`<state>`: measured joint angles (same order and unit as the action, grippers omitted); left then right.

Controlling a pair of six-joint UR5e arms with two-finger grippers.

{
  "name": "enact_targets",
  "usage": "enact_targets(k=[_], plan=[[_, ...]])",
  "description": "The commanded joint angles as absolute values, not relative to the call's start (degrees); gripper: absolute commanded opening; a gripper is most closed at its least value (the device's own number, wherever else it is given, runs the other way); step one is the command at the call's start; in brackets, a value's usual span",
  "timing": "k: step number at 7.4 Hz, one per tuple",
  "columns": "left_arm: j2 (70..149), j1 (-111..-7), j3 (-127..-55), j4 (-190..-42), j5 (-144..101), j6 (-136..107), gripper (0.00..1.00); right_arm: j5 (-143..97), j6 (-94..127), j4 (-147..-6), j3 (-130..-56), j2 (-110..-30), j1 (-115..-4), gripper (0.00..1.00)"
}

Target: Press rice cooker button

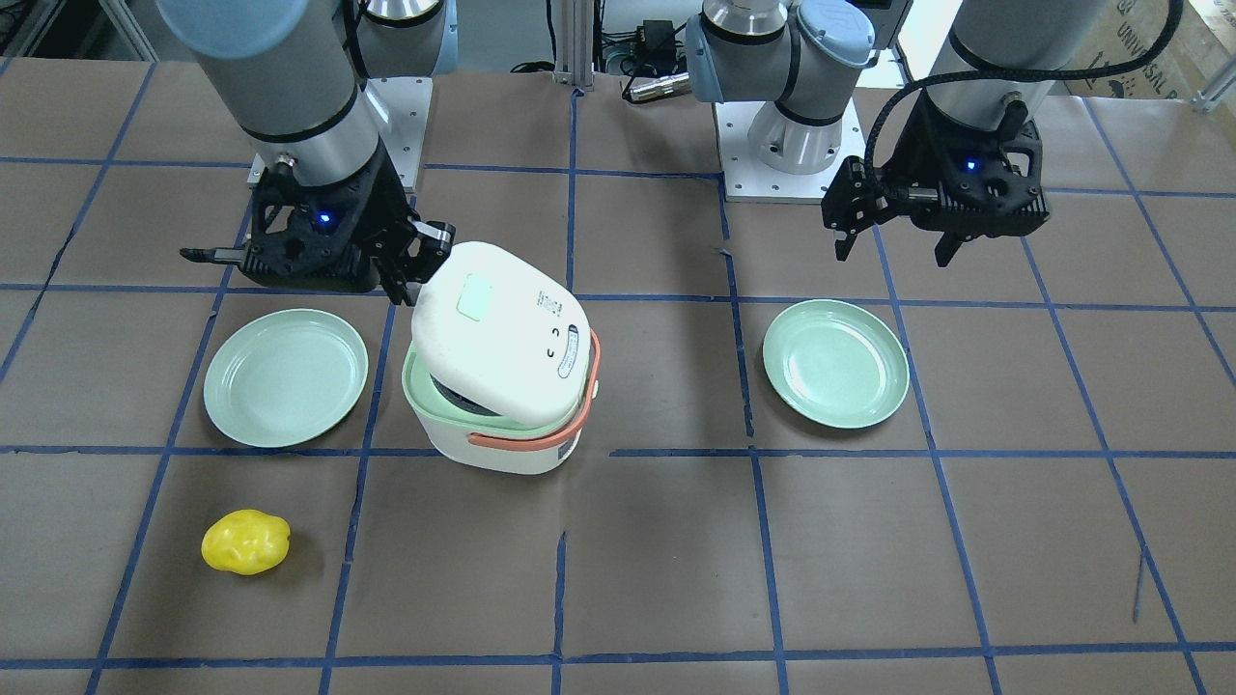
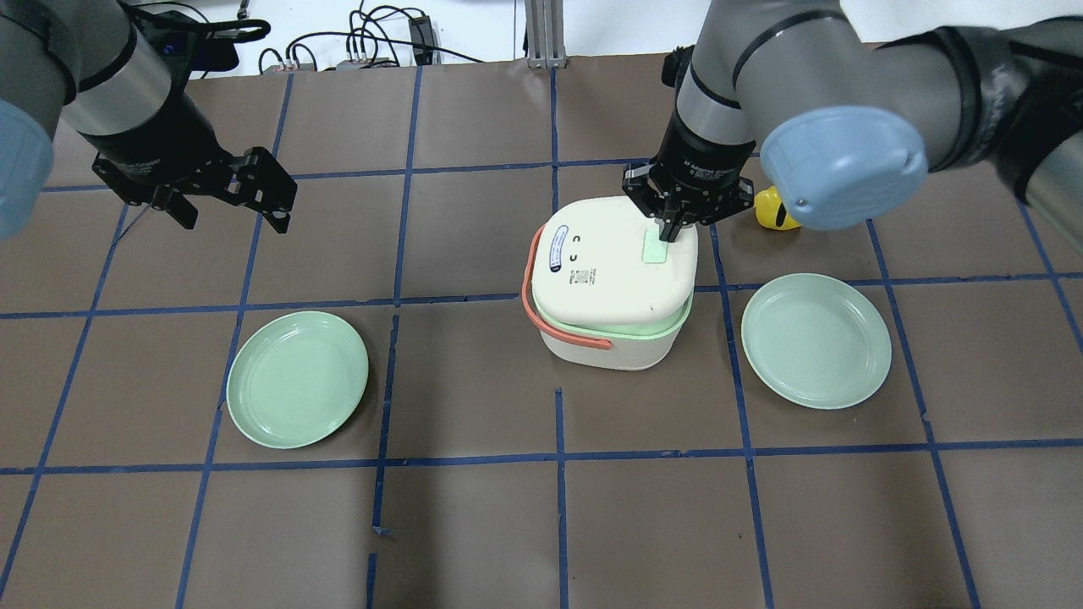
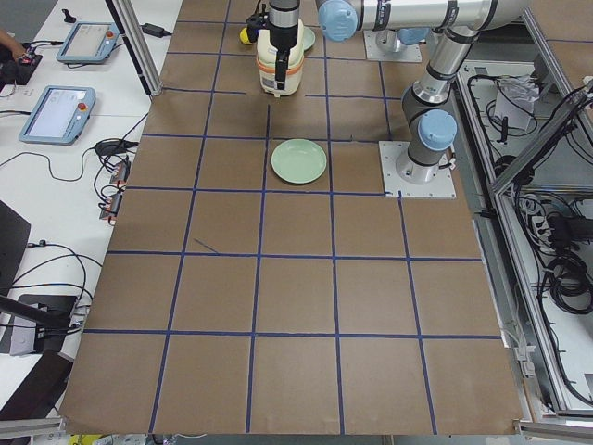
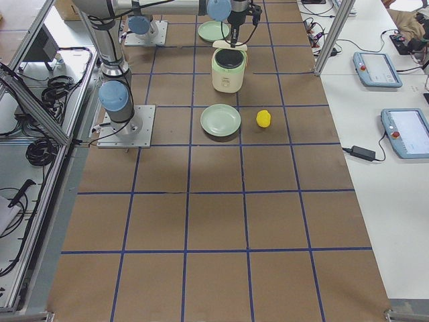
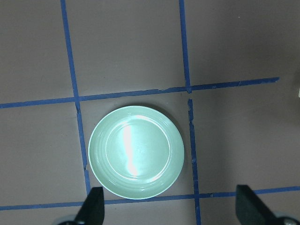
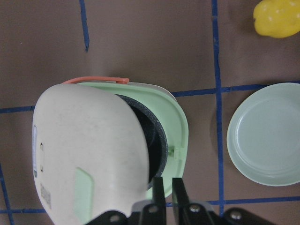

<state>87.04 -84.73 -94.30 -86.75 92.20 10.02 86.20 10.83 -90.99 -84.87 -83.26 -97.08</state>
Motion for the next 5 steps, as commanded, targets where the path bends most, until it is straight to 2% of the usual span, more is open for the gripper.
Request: enact_targets(k=[1,2,3,5], plan=[[87.0,-84.7,-94.3,-86.7,92.2,10.0,1.00,90.5,5.9,-85.9,-80.5,-83.7,-93.1,0.59],[87.0,-84.7,-94.3,-86.7,92.2,10.0,1.00,90.6,5.8,-86.0,-80.3,-84.3,-92.0,0.86],[87.0,-84.7,-94.3,-86.7,92.2,10.0,1.00,90.8,5.7,-85.8,-80.4,-85.3,-91.8,1.00],[87.0,-84.6,-94.3,-86.7,92.2,10.0,1.00,90.6,5.7,-83.0,-80.0,-87.4,-90.9,1.00]])
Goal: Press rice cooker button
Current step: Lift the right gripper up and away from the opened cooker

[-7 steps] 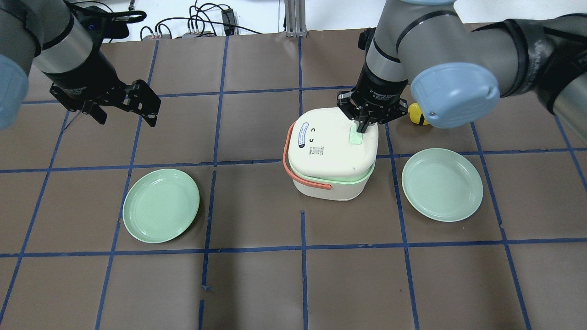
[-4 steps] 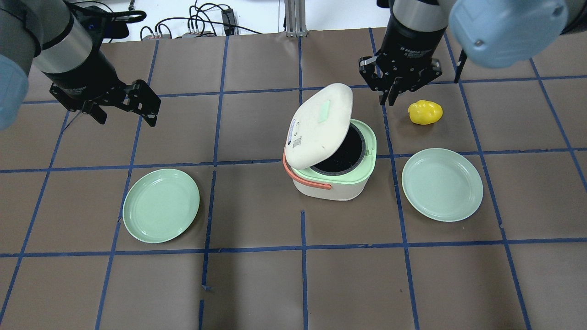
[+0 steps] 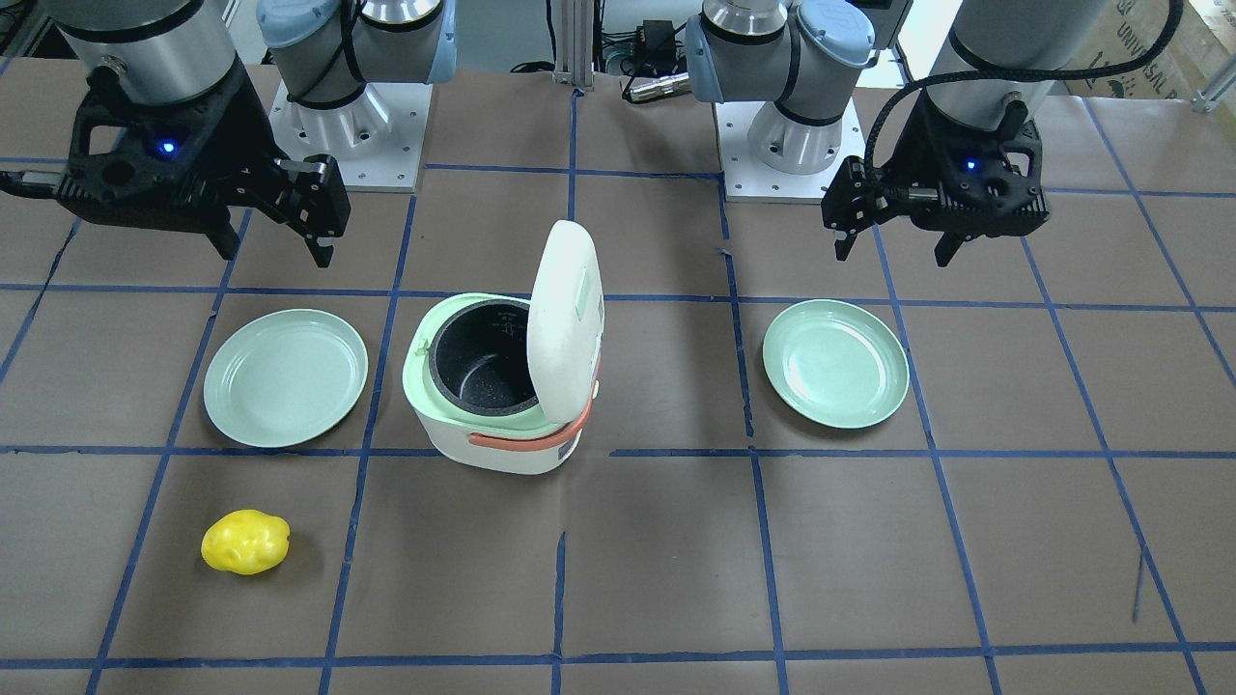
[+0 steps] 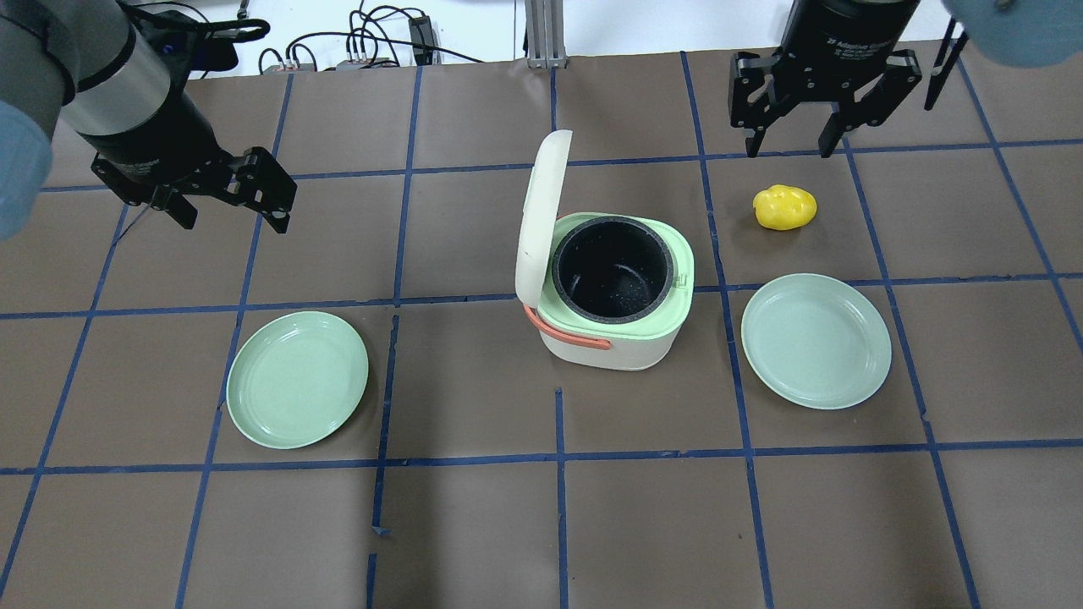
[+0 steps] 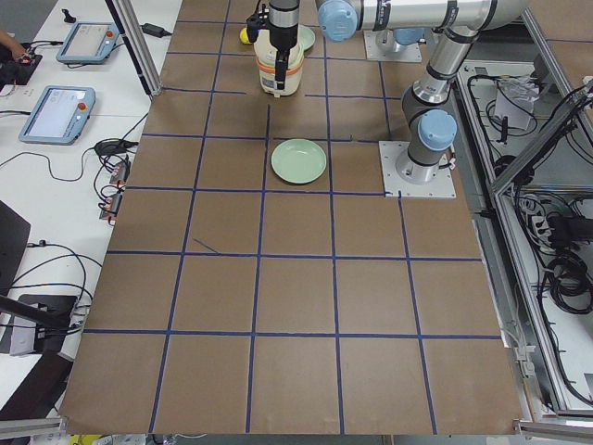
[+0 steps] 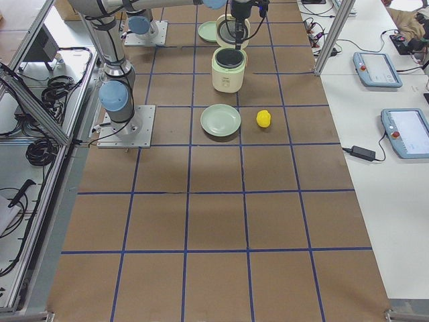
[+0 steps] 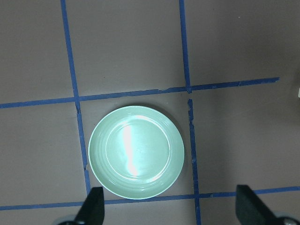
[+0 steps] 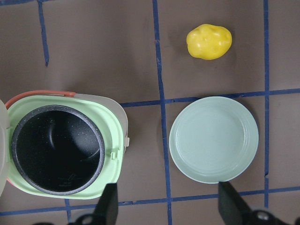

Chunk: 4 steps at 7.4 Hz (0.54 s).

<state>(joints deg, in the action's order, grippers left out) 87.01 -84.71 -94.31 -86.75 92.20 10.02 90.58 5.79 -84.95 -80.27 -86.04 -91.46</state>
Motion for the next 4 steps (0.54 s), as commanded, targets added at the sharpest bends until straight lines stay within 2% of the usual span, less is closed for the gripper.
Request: enact_targets(k=[1,4], plan=[[87.1,-84.7,-94.3,-86.7,92.2,10.0,1.00,89.9,3.1,-81.2,-79.8,-86.9,-90.3,1.00],[87.1,-84.7,-94.3,-86.7,92.2,10.0,1.00,88.7,2.9,-80.3,-80.1,-85.4,-88.9,1.00]])
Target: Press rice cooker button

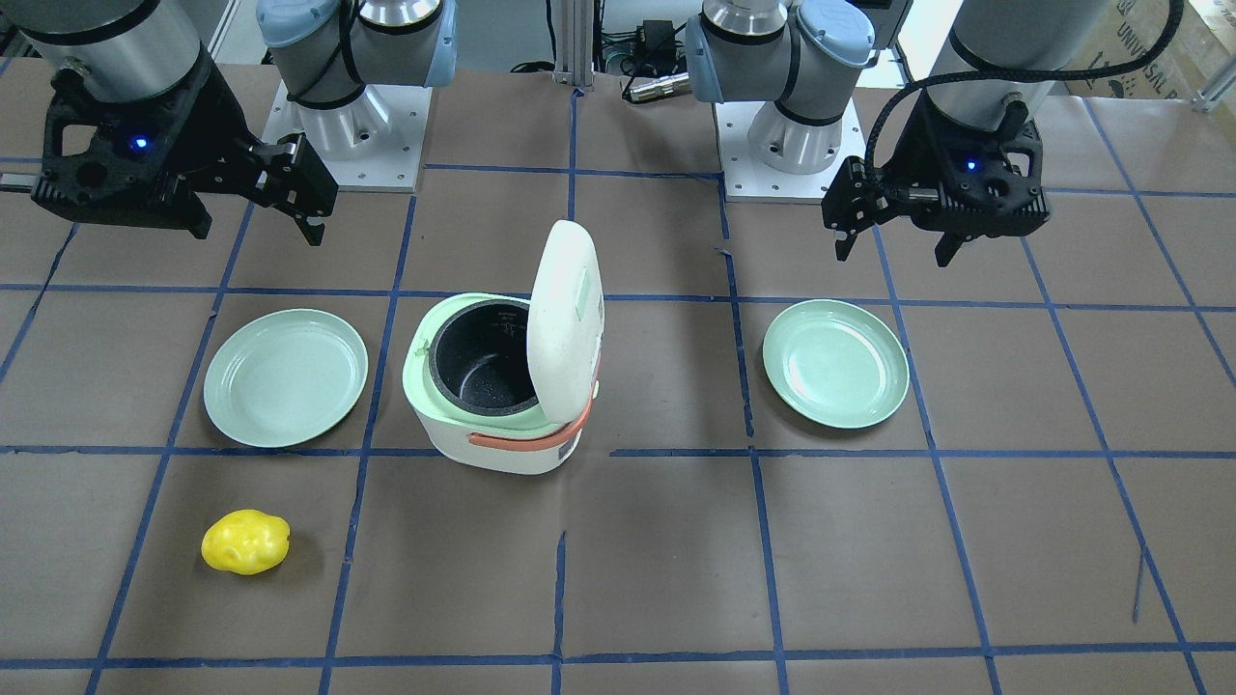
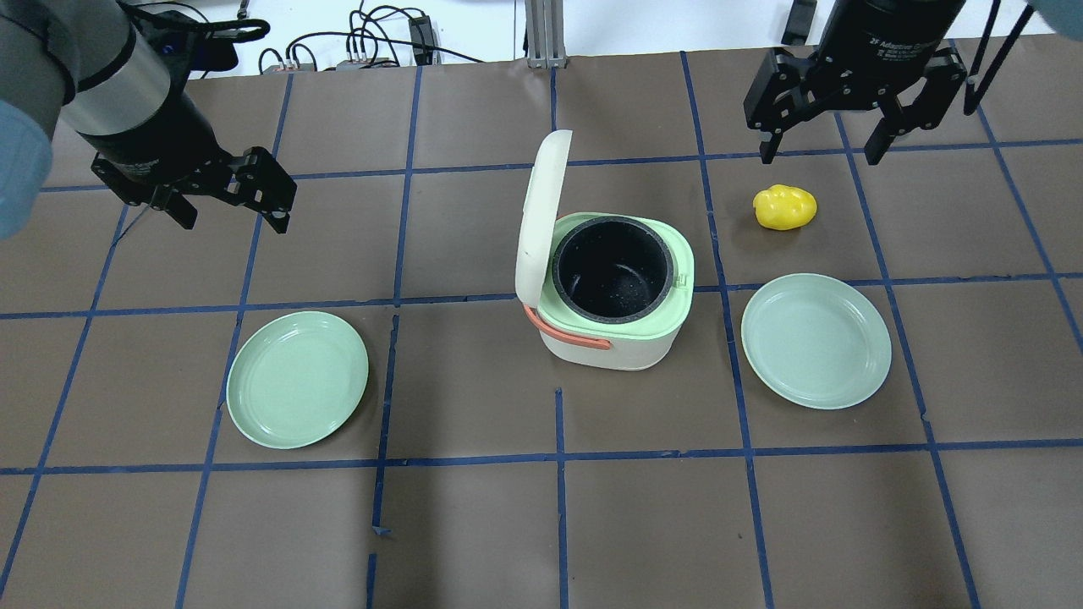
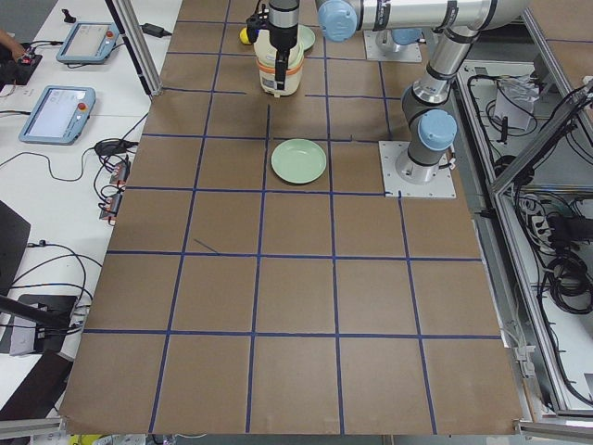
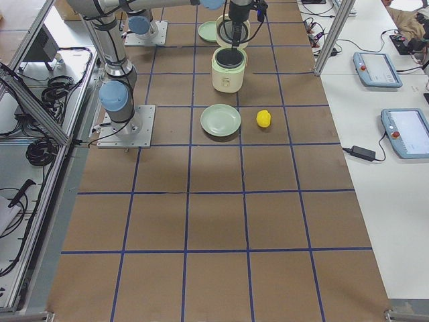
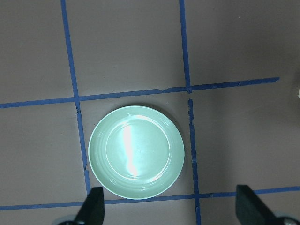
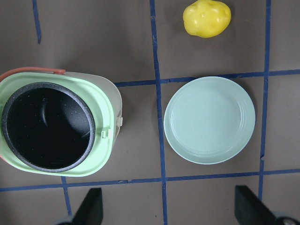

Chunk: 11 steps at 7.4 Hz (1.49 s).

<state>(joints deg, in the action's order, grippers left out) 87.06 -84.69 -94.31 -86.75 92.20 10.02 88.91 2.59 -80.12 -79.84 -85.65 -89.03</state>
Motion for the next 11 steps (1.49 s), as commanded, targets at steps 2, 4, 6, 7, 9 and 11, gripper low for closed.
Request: enact_targets(k=[2,4,6,7,9,11], plan=[[87.1,-84.7,-94.3,-86.7,92.2,10.0,1.00,90.9,3.2,-80.6,-80.0,-85.4,-88.8,1.00],[87.0,-84.7,-94.3,-86.7,92.2,10.0,1.00,90.6,3.3,-82.3,-80.2,-85.3,-88.8,1.00],[87.1,-84.7,-94.3,-86.7,92.2,10.0,1.00,90.9,3.3,-84.1,-80.4,-85.1,-89.0,1.00],[87.0,-84.7,-94.3,-86.7,92.2,10.0,1.00,90.2,3.3,-83.9,-80.5,-85.1,-89.1,1.00],[87.1,-84.7,-94.3,-86.7,92.2,10.0,1.00,90.2,3.5,-83.8,-80.4,-85.0,-89.2,1.00],[87.1,-84.6,-94.3,-86.7,92.2,10.0,1.00,90.1,3.4,-83.8,-80.4,-84.9,-89.2,1.00]])
